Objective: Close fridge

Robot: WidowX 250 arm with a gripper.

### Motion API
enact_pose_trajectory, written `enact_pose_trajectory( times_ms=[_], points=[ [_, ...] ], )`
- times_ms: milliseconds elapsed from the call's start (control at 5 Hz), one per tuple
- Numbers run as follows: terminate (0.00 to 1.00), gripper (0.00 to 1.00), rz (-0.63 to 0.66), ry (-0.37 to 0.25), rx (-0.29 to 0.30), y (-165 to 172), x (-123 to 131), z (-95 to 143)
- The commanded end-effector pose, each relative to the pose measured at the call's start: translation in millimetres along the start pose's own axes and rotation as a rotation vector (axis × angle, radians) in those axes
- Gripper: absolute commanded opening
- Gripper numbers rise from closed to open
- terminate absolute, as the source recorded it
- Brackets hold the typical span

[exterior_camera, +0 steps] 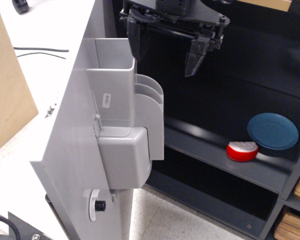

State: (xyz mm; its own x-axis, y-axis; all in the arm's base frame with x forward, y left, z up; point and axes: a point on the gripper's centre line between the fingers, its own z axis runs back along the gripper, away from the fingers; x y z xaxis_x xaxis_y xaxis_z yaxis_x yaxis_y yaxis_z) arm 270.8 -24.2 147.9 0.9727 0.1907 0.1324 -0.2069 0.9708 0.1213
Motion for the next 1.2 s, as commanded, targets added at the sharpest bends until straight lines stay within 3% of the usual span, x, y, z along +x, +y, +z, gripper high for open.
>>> enact_pose_trajectory(
  times_ms=[0,400,600,1000],
  points=[
    [0.0,1.0,0.0,0.0,0.0,0.0,0.0,0.0],
    [0.0,1.0,-0.027,-0.073,-0.12,-1.9,-5.0,63.4],
    [0.0,1.0,-0.028,-0.069,-0.139,3.7,-31.5,76.9],
    [0.0,1.0,-0.02,-0.019,-0.089,25.0,-92.6,62.9]
  ],
)
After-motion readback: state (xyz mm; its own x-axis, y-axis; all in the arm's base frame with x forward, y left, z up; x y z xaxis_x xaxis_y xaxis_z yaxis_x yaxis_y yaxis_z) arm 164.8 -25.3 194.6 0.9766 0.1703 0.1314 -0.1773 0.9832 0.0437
